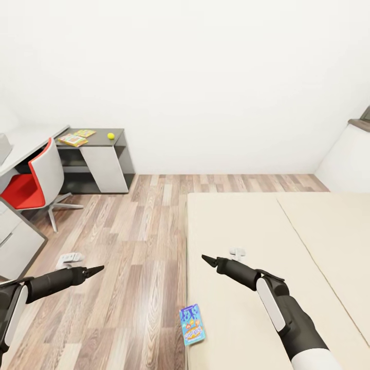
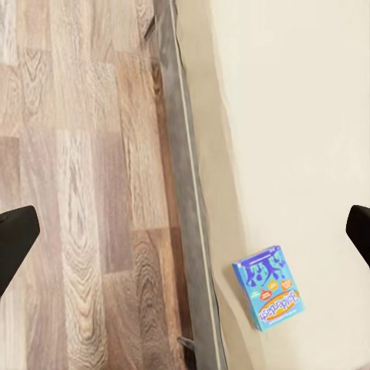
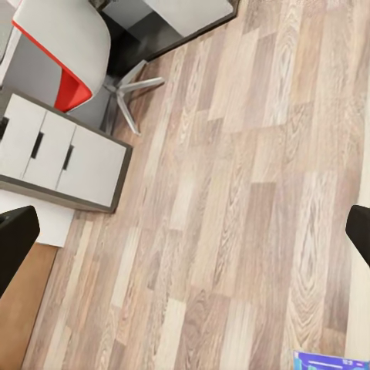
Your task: Put all the toys in the child's room - the three board games (two on the bed and one on the table), the two jigsaw puzzles on the table, and the tennis ball on the table - inside the toy box on the table in the child's room.
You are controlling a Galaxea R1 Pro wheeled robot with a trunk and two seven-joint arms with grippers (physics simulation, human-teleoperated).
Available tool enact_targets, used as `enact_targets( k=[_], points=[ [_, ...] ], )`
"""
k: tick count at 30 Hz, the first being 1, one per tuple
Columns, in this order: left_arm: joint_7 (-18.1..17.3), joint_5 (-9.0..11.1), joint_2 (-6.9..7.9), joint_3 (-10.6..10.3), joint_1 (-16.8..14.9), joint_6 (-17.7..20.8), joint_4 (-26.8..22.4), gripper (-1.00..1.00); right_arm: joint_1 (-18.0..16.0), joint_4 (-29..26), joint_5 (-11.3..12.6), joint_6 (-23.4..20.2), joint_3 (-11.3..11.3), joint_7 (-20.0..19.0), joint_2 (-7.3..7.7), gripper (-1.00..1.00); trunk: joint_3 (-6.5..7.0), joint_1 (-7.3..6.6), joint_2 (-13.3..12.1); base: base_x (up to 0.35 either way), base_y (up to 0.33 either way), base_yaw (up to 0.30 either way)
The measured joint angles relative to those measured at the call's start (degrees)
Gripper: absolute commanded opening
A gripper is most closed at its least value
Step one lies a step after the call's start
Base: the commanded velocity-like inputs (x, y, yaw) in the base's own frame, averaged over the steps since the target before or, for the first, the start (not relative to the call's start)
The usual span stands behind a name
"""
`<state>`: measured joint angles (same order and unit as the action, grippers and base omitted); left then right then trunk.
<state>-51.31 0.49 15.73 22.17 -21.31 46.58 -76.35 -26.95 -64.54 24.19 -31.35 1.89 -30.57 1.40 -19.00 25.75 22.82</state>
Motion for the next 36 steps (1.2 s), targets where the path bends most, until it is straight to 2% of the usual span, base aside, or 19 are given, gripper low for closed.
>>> enact_targets(
  k=[29, 36],
  points=[
    [0.06, 0.00, 0.08, -0.15, 0.00, -0.71, 0.10, 1.00, 0.00, -0.02, 0.00, 0.09, -0.01, 0.06, -0.05, 1.00, 2.75, 0.00, 0.00, 0.000, 0.000, 0.000],
    [2.14, -0.11, 0.05, -0.02, -0.05, -0.78, 1.46, 1.00, -0.01, 0.05, 0.06, 0.09, -0.01, 0.06, 0.08, 1.00, 3.41, 0.00, -0.01, 0.000, 0.000, 0.000]
  ],
)
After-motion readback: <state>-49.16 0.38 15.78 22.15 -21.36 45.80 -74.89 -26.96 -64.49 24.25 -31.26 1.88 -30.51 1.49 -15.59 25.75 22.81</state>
